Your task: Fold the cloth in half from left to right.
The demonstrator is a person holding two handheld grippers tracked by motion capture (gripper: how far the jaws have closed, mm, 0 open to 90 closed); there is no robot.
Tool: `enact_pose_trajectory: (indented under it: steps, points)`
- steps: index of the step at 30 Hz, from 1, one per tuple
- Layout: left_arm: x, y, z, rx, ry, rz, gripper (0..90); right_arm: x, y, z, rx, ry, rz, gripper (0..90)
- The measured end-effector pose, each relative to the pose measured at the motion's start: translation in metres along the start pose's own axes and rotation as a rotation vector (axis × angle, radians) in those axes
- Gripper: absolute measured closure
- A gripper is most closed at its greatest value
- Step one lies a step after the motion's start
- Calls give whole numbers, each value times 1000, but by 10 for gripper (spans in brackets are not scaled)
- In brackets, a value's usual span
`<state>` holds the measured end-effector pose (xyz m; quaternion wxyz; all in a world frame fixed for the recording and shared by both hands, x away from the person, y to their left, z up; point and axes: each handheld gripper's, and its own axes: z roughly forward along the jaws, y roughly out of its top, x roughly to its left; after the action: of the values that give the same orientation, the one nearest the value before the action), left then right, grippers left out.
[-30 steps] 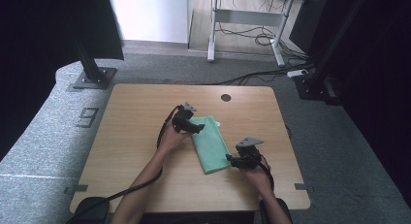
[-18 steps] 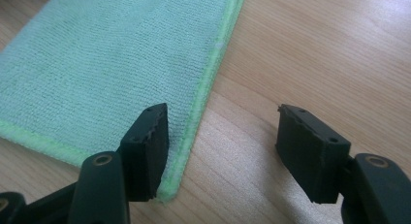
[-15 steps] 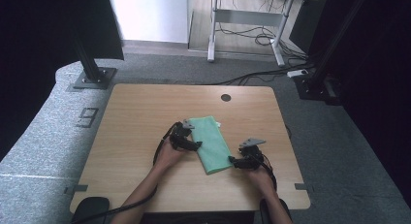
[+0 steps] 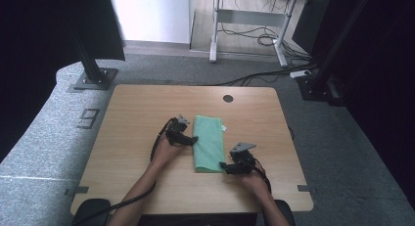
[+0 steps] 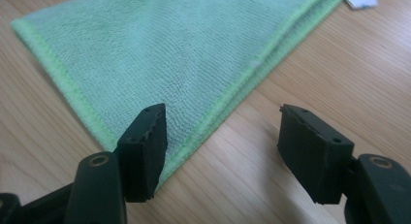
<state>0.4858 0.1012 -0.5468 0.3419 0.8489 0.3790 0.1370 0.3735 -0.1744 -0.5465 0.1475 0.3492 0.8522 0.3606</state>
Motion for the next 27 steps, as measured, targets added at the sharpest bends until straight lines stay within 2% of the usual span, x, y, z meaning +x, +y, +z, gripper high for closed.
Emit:
enact_pose_trajectory:
  steps: [3, 7, 10, 13, 18, 21, 27]
  points:
    - [-2, -2, -3, 3, 5, -5, 151, 7, 4, 3, 1, -18, -18, 335]
    - [-11, -7, -13, 22, 25, 39, 165, 6, 4, 4, 0, -23, 6, 320]
    - [-19, -15, -21, 19, 3, 45, 165, 4, 2, 4, -2, -13, 33, 308]
    - [-28, -25, -28, 11, -10, 50, 165, 4, 2, 5, -2, -15, 35, 307]
    - [-42, -41, -39, 0, -43, 33, 167, 5, 3, 5, -1, -21, 41, 306]
    - [-52, -48, -45, 5, -55, 53, 167, 5, 3, 5, 1, -24, 45, 307]
    - [-70, -59, -55, 9, -79, 68, 167, 6, 3, 5, -1, -26, 49, 308]
